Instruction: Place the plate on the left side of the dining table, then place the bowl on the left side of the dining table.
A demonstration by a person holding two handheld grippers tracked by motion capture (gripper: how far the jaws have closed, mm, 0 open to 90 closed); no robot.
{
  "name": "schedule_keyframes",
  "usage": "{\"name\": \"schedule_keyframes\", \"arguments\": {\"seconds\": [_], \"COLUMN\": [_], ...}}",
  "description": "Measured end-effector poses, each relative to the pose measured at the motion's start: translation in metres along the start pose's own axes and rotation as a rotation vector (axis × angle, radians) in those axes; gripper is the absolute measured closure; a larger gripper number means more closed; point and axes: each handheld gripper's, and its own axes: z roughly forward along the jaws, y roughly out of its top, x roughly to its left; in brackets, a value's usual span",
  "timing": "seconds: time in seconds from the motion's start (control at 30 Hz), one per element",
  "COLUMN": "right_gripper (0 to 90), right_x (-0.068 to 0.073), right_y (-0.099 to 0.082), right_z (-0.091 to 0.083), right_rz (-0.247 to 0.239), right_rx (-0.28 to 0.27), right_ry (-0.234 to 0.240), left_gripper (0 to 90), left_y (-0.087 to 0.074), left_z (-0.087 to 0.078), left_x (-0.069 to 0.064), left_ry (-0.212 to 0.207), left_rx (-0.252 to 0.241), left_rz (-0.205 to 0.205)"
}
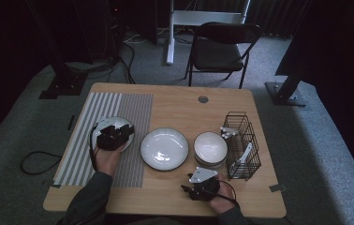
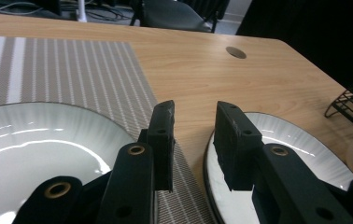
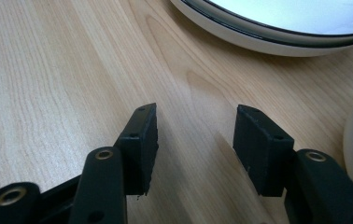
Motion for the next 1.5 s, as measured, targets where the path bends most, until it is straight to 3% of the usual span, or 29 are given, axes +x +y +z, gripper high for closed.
{"name": "schedule_keyframes", "arguments": {"seconds": [0.27,0.53,0.7,0.9,1.13,1.5], "right_gripper": [46.8,43.3,43.2,42.6,42.5,41.5], "right_x": [-0.002,-0.004,-0.004,-0.005,-0.008,-0.007], "right_y": [-0.003,-0.007,-0.008,-0.010,-0.016,-0.018], "right_z": [-0.002,-0.006,-0.008,-0.009,-0.008,-0.006], "right_rz": [0.010,0.011,0.018,0.018,0.077,0.078], "right_rx": [0.001,0.006,0.010,0.007,-0.027,-0.056], "right_ry": [0.004,0.032,0.031,0.024,0.051,0.054], "left_gripper": [68.8,67.3,66.4,66.1,65.5,65.1], "left_y": [0.001,0.009,0.014,0.019,0.022,0.024], "left_z": [0.009,0.016,0.018,0.018,0.022,0.033], "left_x": [-0.012,-0.032,-0.042,-0.049,-0.063,-0.089], "left_ry": [-0.028,-0.073,-0.099,-0.120,-0.152,-0.199], "left_rx": [0.014,0.016,0.017,0.011,0.008,0.025], "left_rz": [0.025,0.067,0.103,0.113,0.131,0.182]}}
